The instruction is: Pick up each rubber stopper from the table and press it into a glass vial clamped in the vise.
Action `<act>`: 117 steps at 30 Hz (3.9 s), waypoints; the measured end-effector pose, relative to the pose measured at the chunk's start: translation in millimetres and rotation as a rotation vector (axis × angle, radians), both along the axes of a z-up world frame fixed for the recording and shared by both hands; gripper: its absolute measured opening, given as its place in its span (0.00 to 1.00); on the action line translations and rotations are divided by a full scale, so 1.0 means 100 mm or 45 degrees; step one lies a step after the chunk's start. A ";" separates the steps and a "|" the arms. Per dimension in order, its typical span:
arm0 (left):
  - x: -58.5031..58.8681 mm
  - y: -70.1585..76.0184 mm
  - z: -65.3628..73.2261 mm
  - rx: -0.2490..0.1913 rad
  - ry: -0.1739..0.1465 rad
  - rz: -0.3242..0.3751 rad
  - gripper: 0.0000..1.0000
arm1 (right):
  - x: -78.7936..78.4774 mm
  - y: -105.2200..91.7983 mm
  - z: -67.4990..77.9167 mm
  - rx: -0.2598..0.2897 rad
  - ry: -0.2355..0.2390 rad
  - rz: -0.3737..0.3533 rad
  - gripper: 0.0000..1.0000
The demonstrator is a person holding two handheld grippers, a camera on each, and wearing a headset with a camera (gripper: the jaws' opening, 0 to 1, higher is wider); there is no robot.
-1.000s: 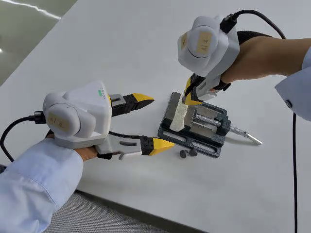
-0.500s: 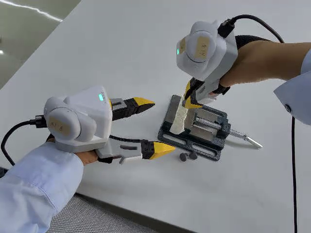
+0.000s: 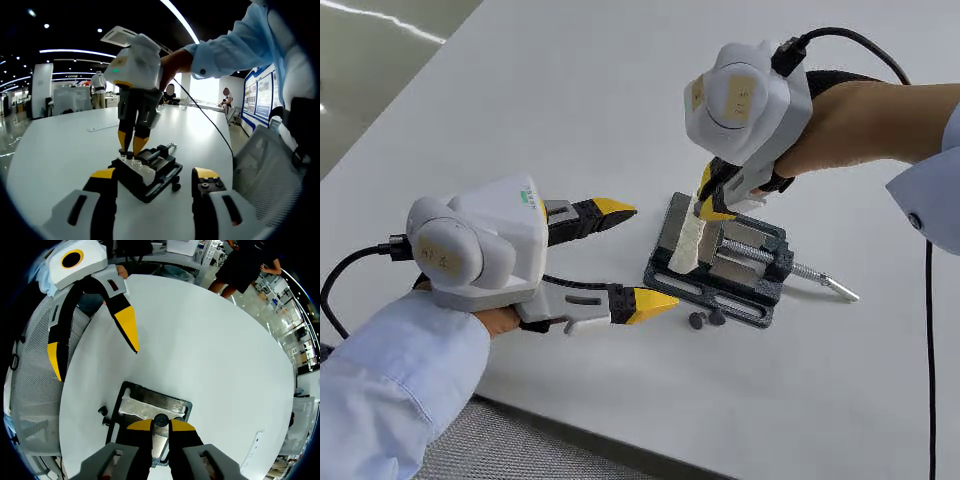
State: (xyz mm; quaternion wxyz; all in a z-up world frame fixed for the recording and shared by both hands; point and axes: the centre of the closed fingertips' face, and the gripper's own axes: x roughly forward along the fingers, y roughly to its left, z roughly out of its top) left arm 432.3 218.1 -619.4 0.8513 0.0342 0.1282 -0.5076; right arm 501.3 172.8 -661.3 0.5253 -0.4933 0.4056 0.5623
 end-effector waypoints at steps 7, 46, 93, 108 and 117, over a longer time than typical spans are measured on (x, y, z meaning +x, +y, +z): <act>0.00 -0.01 0.01 -0.001 -0.001 -0.003 0.57 | -0.01 -0.01 0.04 0.018 0.008 -0.010 0.11; 0.06 0.08 -0.02 -0.003 0.004 0.035 0.58 | -0.01 0.03 0.04 0.060 0.014 -0.010 0.00; 0.12 0.07 0.03 -0.014 0.001 0.059 0.61 | -0.01 0.01 0.01 0.092 0.001 -0.110 0.00; 0.07 0.14 0.14 0.019 -0.023 0.056 0.61 | 0.02 0.03 0.03 0.171 -0.010 -0.173 0.00; 0.07 0.14 0.15 0.026 -0.021 0.055 0.62 | 0.00 0.00 0.12 0.336 -0.002 -0.313 0.02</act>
